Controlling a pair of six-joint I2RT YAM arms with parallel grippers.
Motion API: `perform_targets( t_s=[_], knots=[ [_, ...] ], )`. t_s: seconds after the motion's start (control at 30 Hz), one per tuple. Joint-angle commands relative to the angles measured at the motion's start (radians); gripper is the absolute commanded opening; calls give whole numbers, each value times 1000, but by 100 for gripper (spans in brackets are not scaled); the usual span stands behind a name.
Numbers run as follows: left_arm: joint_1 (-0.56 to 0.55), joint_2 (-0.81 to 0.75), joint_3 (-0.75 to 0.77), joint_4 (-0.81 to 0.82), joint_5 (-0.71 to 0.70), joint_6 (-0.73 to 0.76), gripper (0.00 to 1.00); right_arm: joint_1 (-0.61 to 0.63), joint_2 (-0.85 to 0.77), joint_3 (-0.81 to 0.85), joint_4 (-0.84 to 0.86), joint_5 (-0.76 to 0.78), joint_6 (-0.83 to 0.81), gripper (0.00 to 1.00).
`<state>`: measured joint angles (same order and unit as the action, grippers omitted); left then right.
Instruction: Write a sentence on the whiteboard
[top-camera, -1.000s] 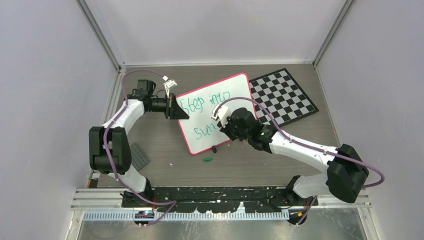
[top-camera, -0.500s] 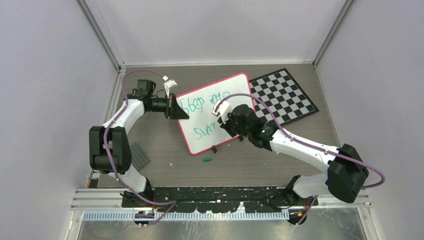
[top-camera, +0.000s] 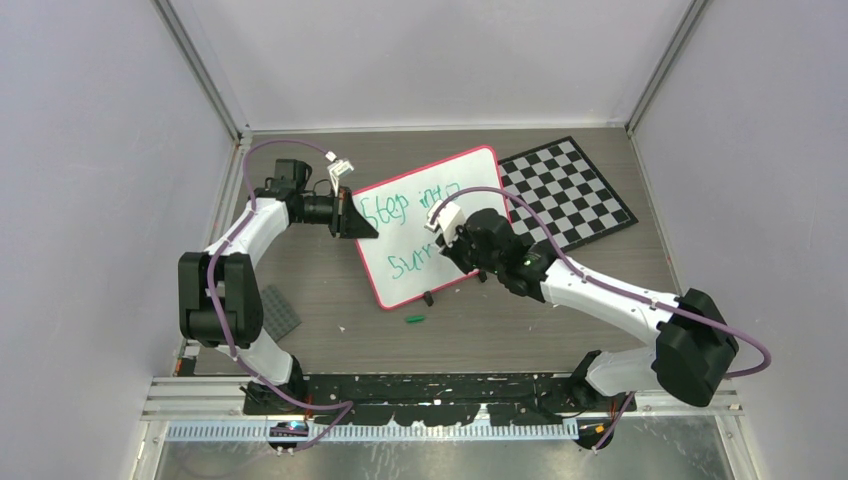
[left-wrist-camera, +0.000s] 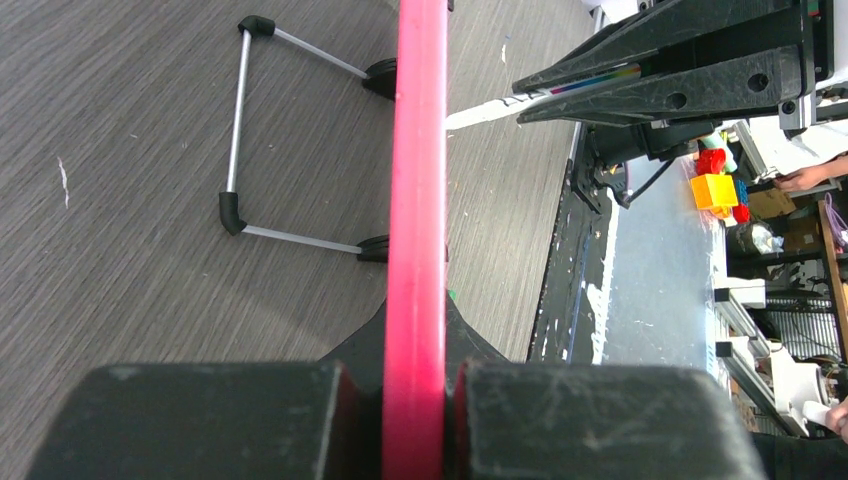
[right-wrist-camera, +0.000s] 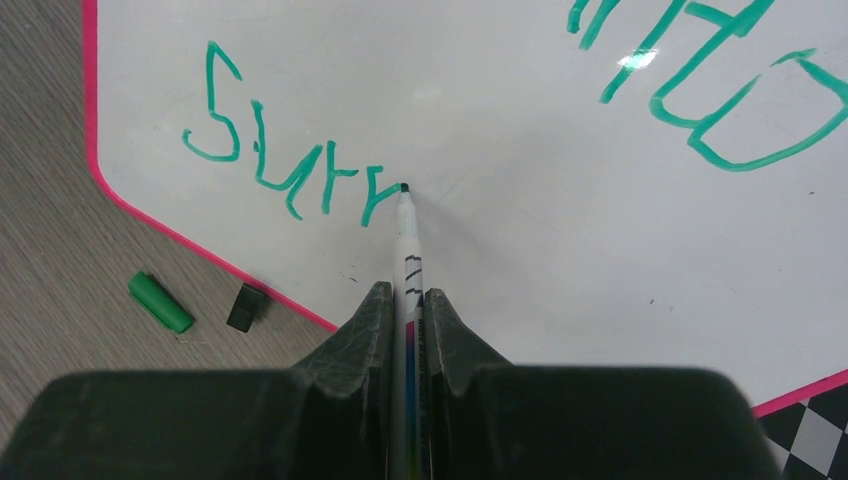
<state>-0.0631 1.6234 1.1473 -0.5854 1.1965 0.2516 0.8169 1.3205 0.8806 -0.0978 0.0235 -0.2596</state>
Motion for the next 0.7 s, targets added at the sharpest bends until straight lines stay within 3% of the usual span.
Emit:
perform_targets(
  t_s=[0.0, 0.67],
  knots=[
    [-17, 24, -10, -171, -101, 38, 0, -13, -58, -14, 48, 13, -15, 0],
    [-17, 32, 1, -175, -97, 46, 0, -37, -123, -79, 61, 15, 37, 0]
  ],
)
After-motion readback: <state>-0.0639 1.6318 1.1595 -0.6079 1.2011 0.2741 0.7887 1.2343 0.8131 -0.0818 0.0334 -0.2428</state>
